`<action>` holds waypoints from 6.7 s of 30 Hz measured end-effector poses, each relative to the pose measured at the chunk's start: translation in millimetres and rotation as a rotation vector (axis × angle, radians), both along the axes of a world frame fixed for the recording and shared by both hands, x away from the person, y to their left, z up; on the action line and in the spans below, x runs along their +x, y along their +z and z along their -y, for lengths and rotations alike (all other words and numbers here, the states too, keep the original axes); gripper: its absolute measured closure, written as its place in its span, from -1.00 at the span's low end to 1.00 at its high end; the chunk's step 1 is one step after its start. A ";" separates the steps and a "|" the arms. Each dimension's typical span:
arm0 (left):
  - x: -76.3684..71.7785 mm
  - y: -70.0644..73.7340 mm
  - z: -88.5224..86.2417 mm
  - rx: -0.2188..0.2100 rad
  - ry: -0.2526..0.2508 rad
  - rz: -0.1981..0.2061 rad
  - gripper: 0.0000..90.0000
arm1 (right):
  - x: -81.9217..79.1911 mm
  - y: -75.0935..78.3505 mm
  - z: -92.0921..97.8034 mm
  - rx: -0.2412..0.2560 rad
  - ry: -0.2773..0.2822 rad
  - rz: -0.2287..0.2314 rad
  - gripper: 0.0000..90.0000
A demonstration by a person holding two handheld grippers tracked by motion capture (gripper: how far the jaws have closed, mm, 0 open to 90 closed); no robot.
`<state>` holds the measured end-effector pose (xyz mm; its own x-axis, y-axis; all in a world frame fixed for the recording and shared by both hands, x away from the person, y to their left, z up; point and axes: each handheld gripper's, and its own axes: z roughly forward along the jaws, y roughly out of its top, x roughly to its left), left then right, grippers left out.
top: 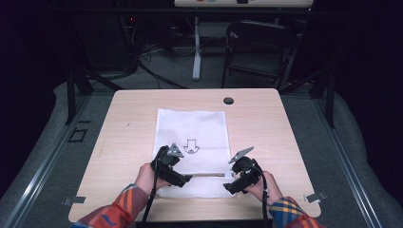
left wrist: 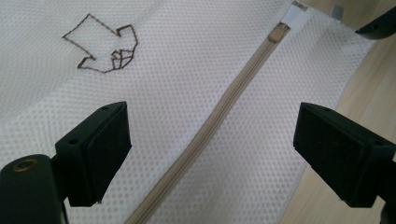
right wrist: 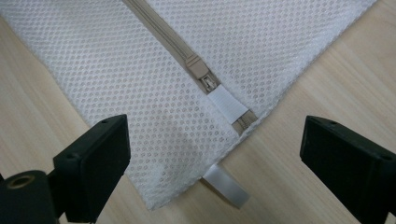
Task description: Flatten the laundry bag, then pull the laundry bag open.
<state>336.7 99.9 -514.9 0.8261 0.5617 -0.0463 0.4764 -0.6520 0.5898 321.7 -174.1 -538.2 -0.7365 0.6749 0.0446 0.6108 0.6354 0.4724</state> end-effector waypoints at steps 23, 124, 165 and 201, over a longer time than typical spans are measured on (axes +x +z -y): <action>9.1 -12.2 45.1 0.002 -0.093 -0.005 -0.63 | 3.0 3.0 -1.7 0.000 -0.011 0.068 -0.20; 20.7 -53.8 72.2 -0.087 -0.162 -0.087 0.78 | 11.3 -22.9 -16.3 0.045 0.000 0.139 1.00; 27.3 -48.9 68.7 -0.045 -0.159 -0.106 0.79 | 13.8 -23.6 -22.3 -0.009 -0.003 0.105 1.00; 26.1 -45.1 45.3 -0.021 -0.129 -0.148 0.80 | 14.6 -22.9 -20.3 -0.025 0.006 0.105 1.00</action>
<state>362.8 54.6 -560.0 0.8744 0.4493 -0.1831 0.4722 -0.7015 0.5338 336.3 -153.8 -561.1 -0.7403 0.6703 -0.0504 0.5546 0.6515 0.5176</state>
